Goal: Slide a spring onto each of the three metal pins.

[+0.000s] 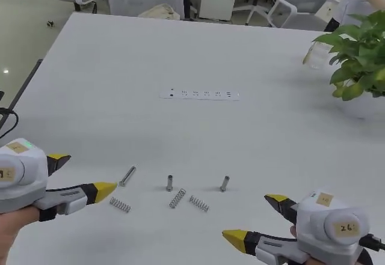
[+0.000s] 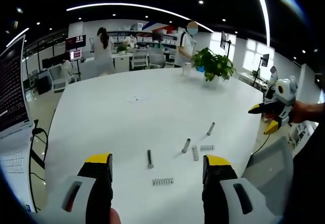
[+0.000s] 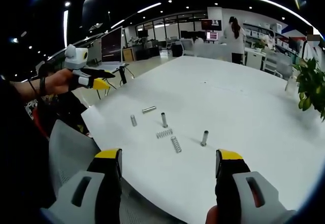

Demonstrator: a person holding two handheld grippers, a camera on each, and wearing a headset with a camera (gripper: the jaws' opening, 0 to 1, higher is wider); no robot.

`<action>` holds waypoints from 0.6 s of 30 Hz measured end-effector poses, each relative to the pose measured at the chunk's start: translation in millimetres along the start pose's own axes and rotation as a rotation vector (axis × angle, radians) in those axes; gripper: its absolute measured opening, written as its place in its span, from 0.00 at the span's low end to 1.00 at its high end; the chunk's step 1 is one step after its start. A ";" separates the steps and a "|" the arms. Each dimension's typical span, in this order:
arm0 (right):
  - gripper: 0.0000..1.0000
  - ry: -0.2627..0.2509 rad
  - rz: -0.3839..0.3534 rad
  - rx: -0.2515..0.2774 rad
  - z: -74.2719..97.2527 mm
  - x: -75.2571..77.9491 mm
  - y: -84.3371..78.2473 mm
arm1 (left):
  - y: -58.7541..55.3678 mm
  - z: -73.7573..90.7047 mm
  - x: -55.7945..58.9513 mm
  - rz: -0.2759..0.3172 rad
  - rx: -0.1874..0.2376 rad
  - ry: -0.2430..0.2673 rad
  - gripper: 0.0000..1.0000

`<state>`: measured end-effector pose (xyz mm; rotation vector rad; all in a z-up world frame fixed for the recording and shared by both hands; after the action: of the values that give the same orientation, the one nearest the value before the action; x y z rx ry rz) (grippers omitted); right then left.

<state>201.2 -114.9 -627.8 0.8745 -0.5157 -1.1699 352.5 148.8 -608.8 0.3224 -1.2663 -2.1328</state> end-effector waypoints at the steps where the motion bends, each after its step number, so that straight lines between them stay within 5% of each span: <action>1: 0.74 -0.002 0.000 0.000 0.1 0.3 0.3 | 0.3 -1.5 -0.6 0.001 0.000 -0.001 0.68; 18: 0.74 -0.011 -0.005 -0.006 -1.9 1.8 1.2 | 7.8 -41.1 -11.1 -0.002 -0.022 -0.039 0.63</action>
<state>203.9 -115.8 -628.1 0.8654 -0.5189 -1.1804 384.7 124.3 -624.2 0.2736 -1.2642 -2.1629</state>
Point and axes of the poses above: the centre of the closed fingertips' face, and the gripper's own axes: z roughly backward along the fingers, x roughly to its right, y roughly out of its top, the point moved 2 cm from there along z, roughly backward along the fingers, and after that the axes turned 4 degrees about -y, right-handed, at the moved point
